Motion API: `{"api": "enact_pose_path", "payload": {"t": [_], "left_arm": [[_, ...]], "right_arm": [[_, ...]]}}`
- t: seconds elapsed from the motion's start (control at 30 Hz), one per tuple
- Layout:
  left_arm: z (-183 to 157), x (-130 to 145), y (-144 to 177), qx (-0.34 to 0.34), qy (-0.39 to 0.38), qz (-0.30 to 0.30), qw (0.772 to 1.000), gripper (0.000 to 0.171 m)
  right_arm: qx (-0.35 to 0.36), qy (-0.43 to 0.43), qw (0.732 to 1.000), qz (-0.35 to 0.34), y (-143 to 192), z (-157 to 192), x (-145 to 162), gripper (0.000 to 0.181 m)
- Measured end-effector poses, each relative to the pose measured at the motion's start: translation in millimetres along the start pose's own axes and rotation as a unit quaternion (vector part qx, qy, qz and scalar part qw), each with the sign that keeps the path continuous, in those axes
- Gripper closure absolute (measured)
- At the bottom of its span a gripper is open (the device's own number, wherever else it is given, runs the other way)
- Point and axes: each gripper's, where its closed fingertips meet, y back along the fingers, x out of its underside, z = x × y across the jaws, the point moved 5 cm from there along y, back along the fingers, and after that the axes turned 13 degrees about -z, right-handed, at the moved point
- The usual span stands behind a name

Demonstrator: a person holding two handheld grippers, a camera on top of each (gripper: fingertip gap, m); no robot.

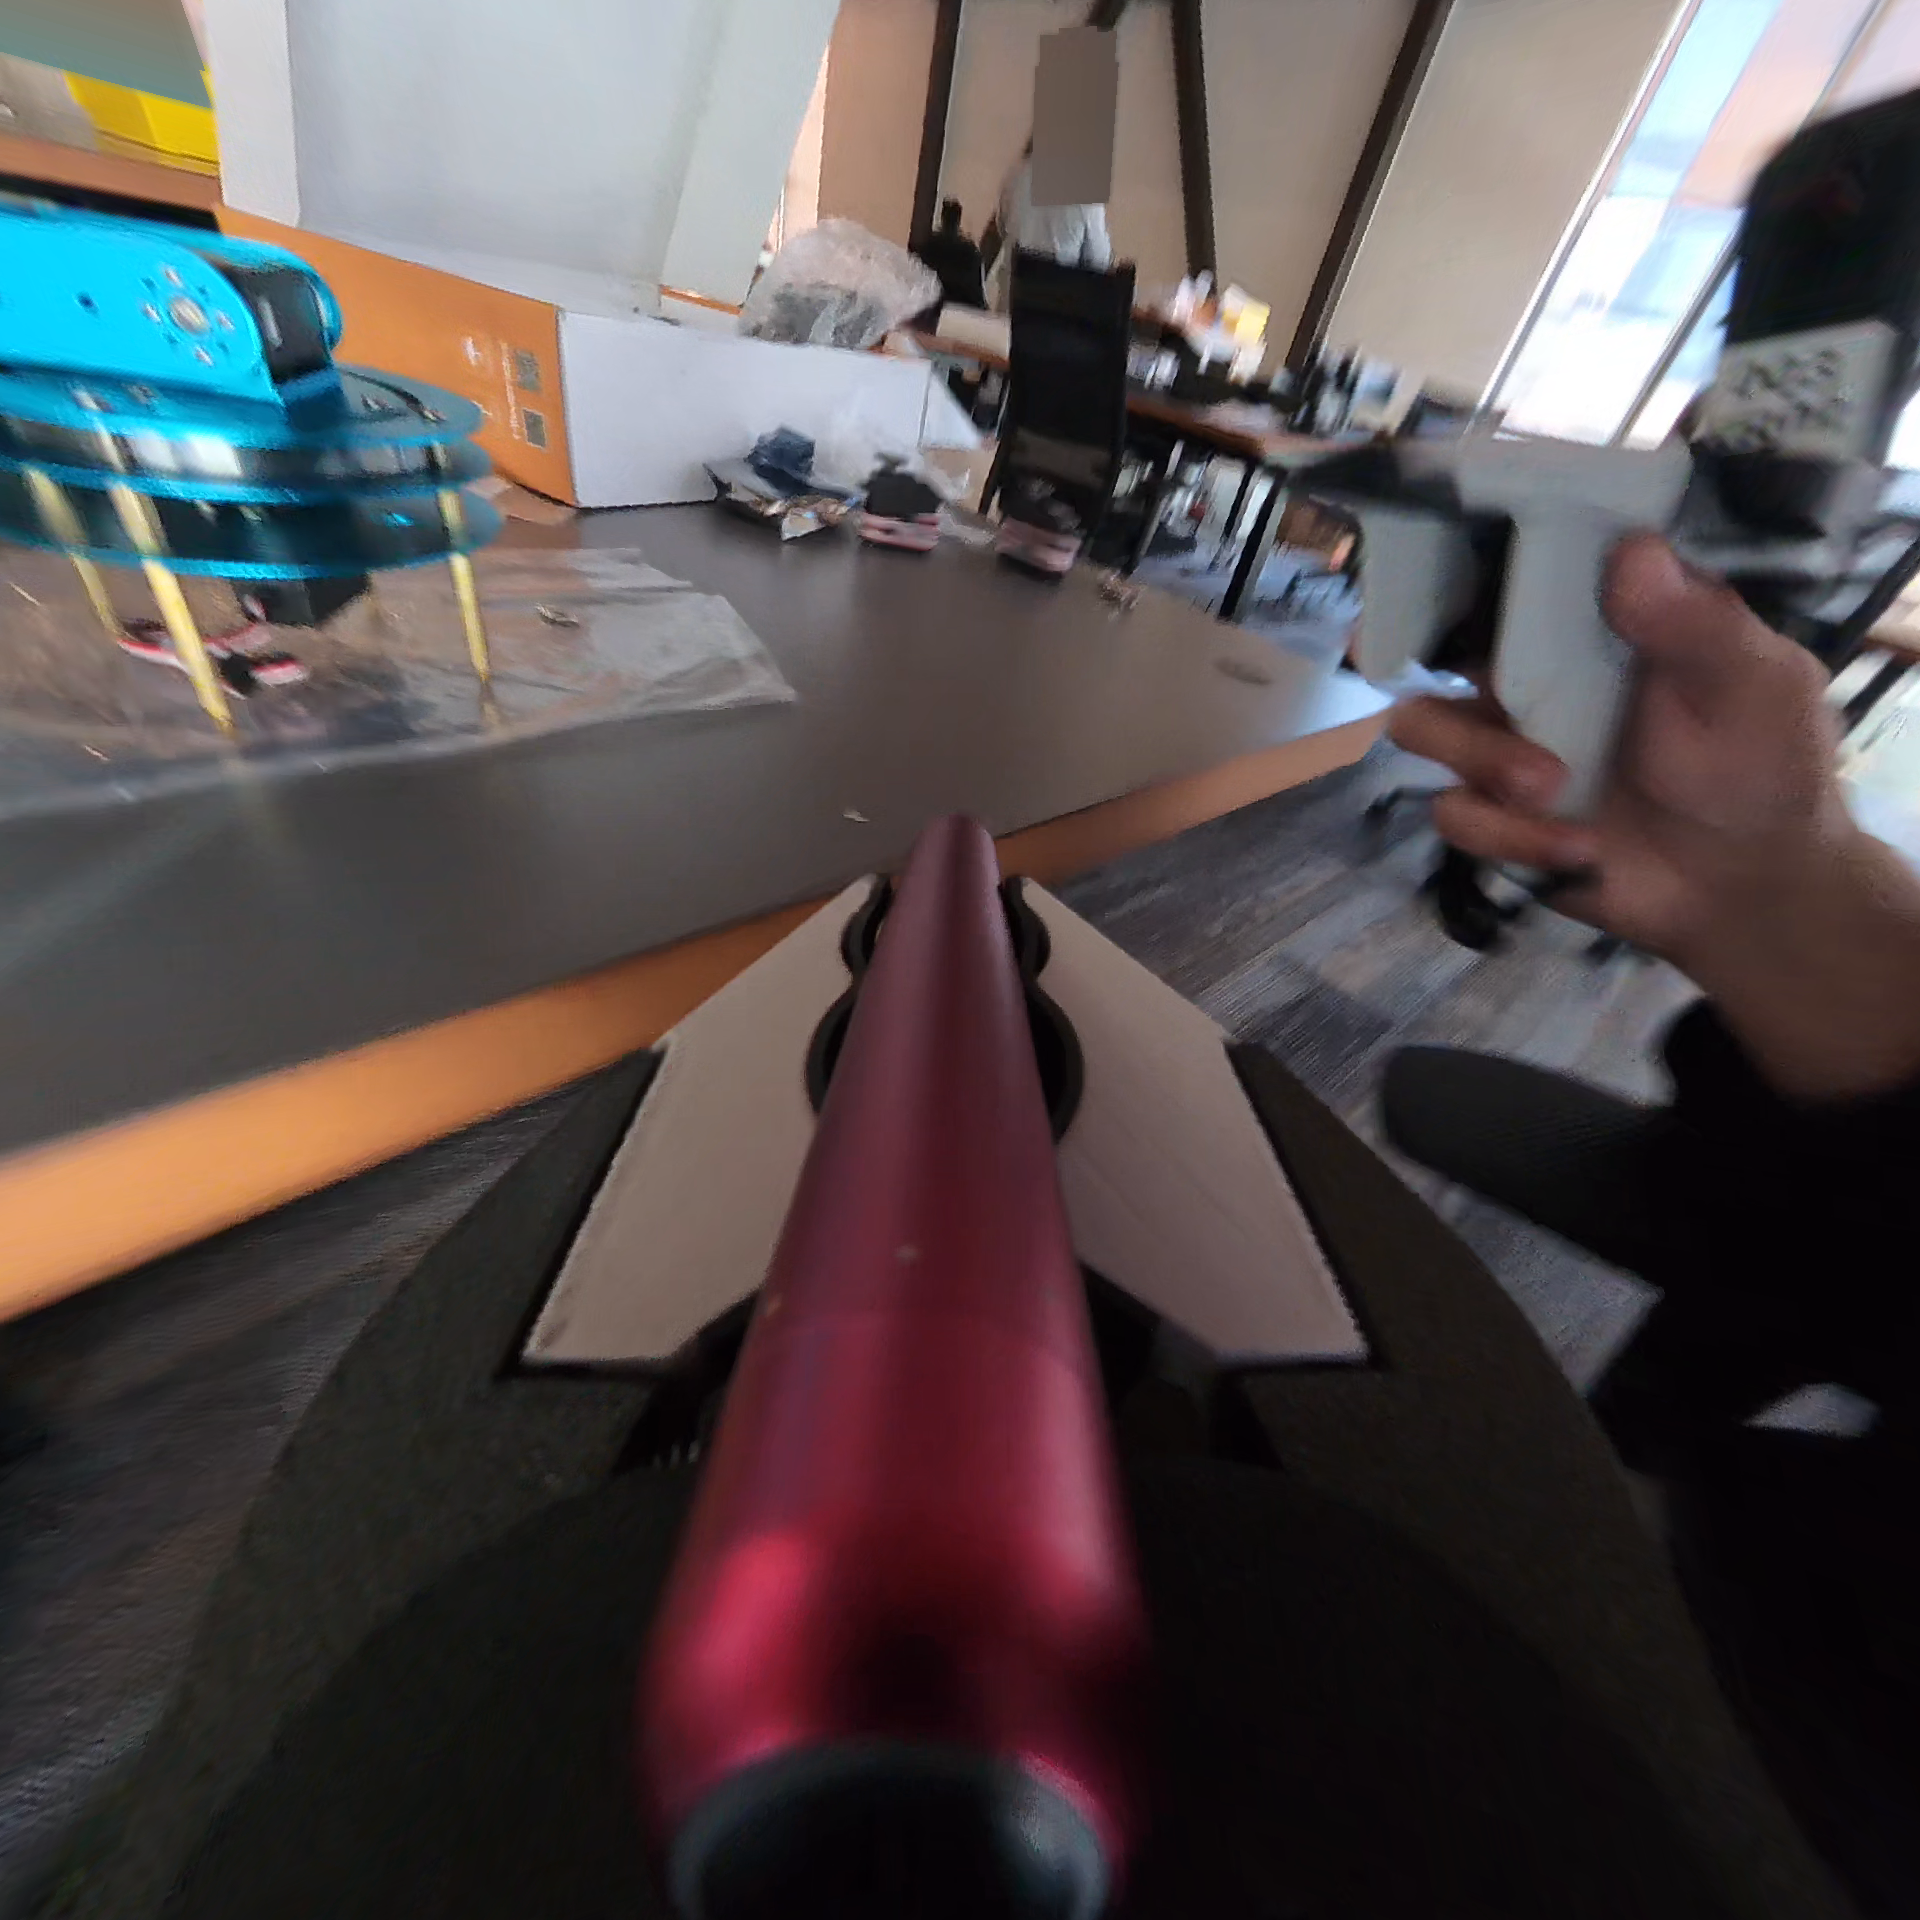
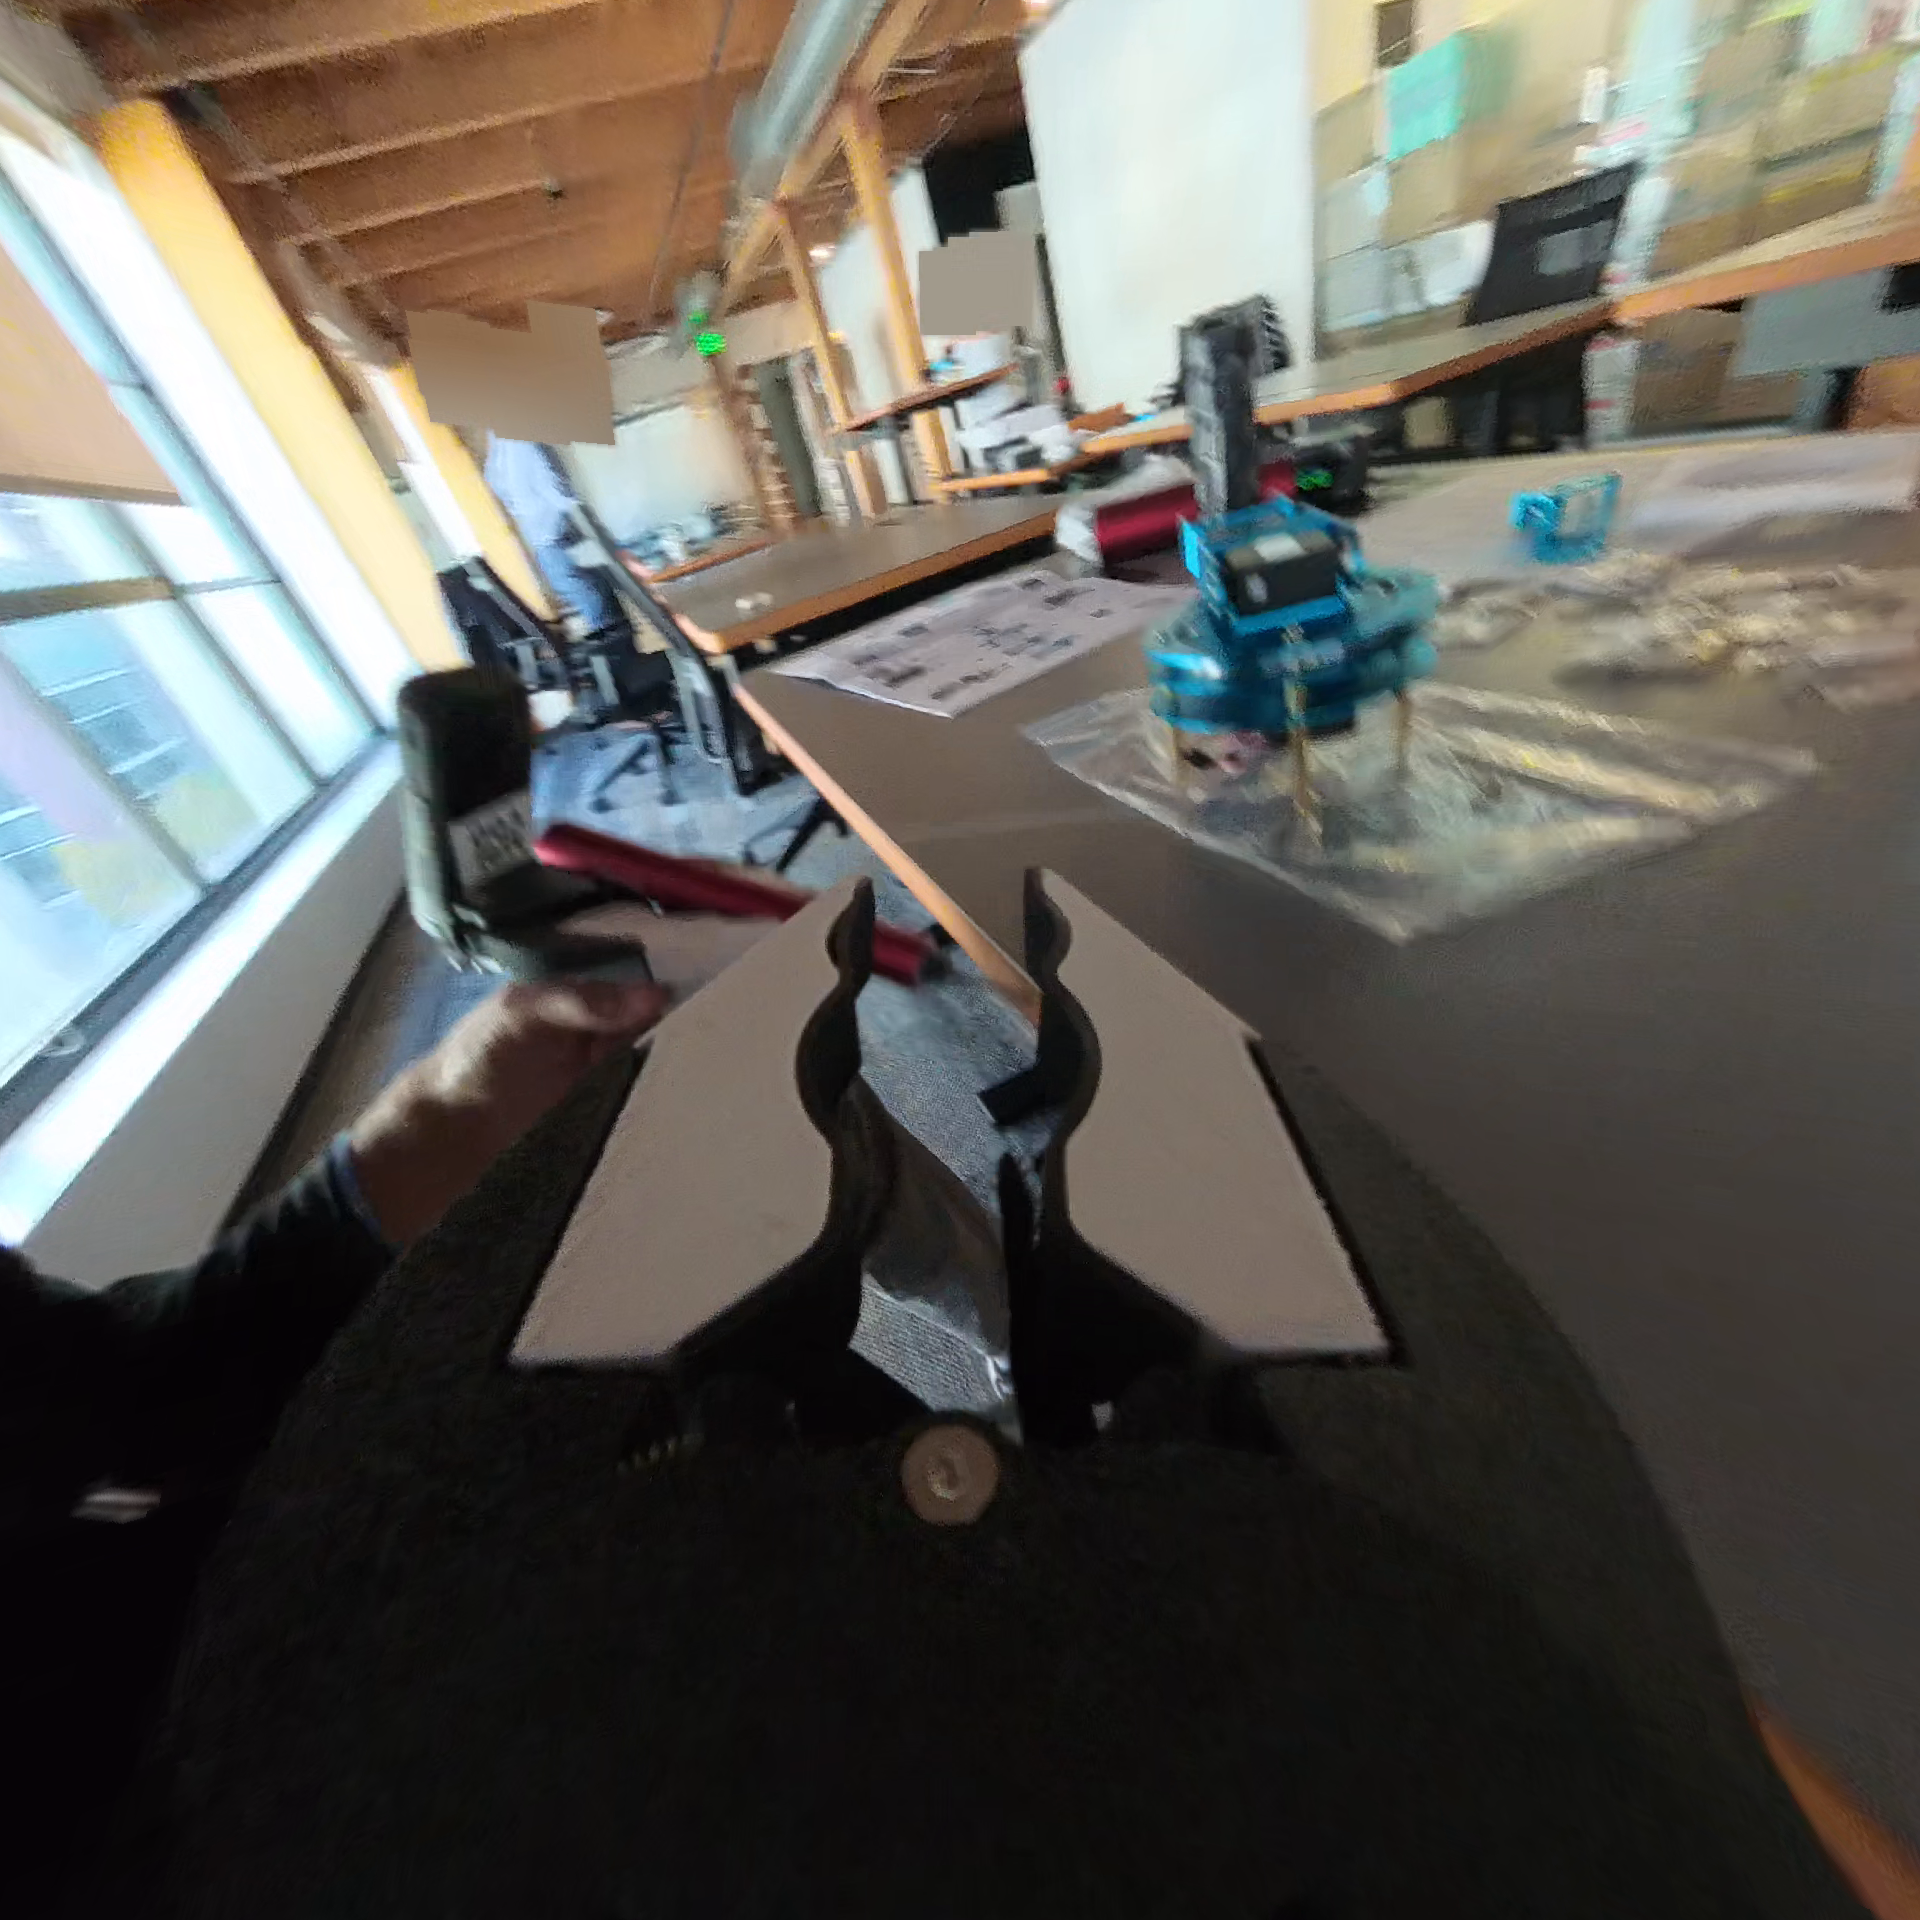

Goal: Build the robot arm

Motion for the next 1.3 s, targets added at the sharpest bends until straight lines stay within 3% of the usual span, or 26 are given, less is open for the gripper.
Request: {"api": "enact_pose_path", "payload": {"t": [0.1,0.23,0.33,0.47,0.97,1.3], "left_arm": [[17,-7,-4,0.026,-0.034,0.028,0.999,0.151],[42,-13,-10,0.078,-0.040,0.054,0.995,0.151],[51,-11,-16,0.130,-0.023,0.072,0.989,0.150],[59,-3,-23,0.149,-0.026,0.081,0.985,0.150],[63,-6,-35,0.156,-0.025,0.085,0.984,0.150],[45,-17,-27,0.196,-0.005,0.055,0.979,0.150]], "right_arm": [[0.059,0.051,0.997,0.019,25,-5,44,0.152],[0.056,0.148,0.986,0.045,37,0,72,0.157],[0.057,0.151,0.986,0.050,39,-3,84,0.158],[0.063,0.130,0.987,0.076,40,-7,98,0.157],[0.078,0.097,0.990,0.071,36,-31,101,0.158],[0.029,0.088,0.994,0.057,19,-20,99,0.155]]}}
